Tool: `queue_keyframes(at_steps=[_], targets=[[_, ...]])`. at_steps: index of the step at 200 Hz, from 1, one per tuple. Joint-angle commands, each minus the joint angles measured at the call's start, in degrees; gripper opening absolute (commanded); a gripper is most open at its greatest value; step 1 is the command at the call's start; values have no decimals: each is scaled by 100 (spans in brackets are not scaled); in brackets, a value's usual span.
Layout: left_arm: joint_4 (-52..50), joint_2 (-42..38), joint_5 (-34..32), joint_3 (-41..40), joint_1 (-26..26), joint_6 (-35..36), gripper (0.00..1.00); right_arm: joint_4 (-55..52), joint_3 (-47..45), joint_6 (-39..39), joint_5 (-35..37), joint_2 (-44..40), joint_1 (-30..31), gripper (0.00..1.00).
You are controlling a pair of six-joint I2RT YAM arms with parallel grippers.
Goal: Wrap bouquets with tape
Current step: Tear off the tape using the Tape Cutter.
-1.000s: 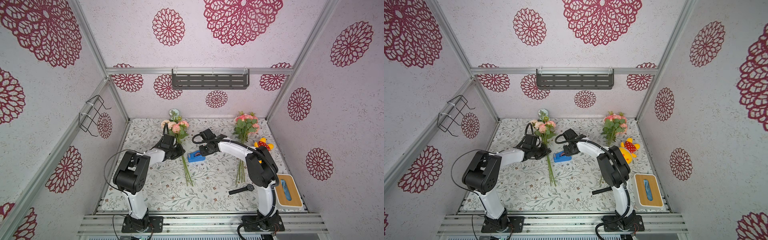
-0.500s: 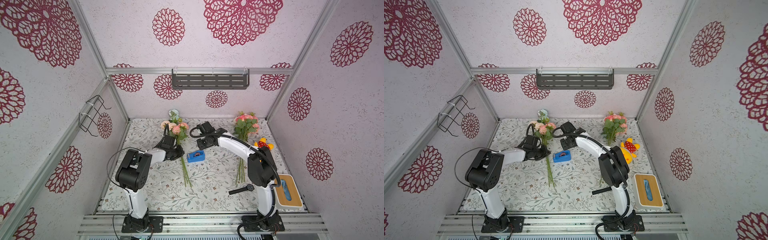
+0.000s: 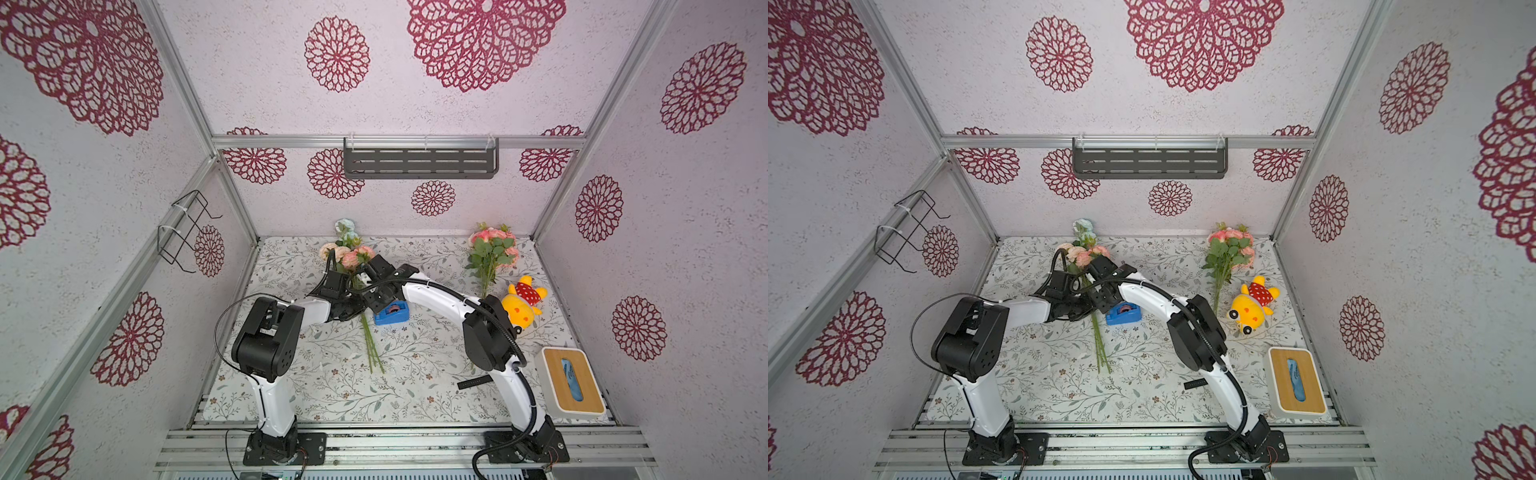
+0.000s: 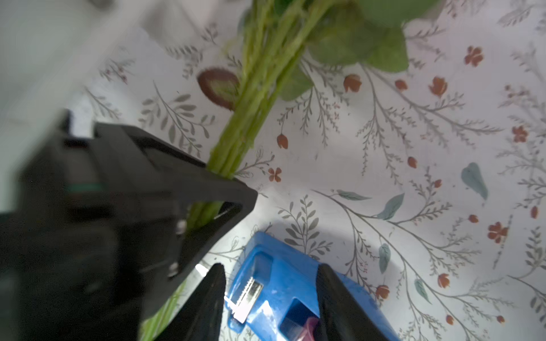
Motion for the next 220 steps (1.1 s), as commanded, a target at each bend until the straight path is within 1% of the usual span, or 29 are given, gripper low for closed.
queue_keyframes(at_steps=[1,35,63,88,108,145,161,178,193,204,220], targets=[[434,59,19,-39,32,-12,0,-102,103,-185,-124,-149,2,53],[495,102,24,-96,31,-22,0,102,-239,-228,-216,-206,1,53],[514,112,25,-118,29,-35,0,461,-651,-218,-305,-431,-17,53],[504,121,29,-114,31,-19,0,516,-654,-15,-513,-447,-129,54],[505,138,28,-112,30,-29,0,588,-715,5,-432,-501,-149,54],[509,155,25,-126,29,-29,0,1166,-1448,3,-366,-936,-63,54],[513,156,20,-136,28,-26,0,1123,-1508,-17,-74,-976,29,54],[525,160,33,-148,34,-20,0,929,-1461,-106,518,-894,190,54],[599,173,94,-175,50,-45,0,912,-1568,-230,1100,-860,369,54],[665,182,135,-205,55,-87,0,914,-1648,-289,1397,-808,455,54],[665,207,139,-219,53,-83,0,812,-1654,-248,1542,-667,481,54]])
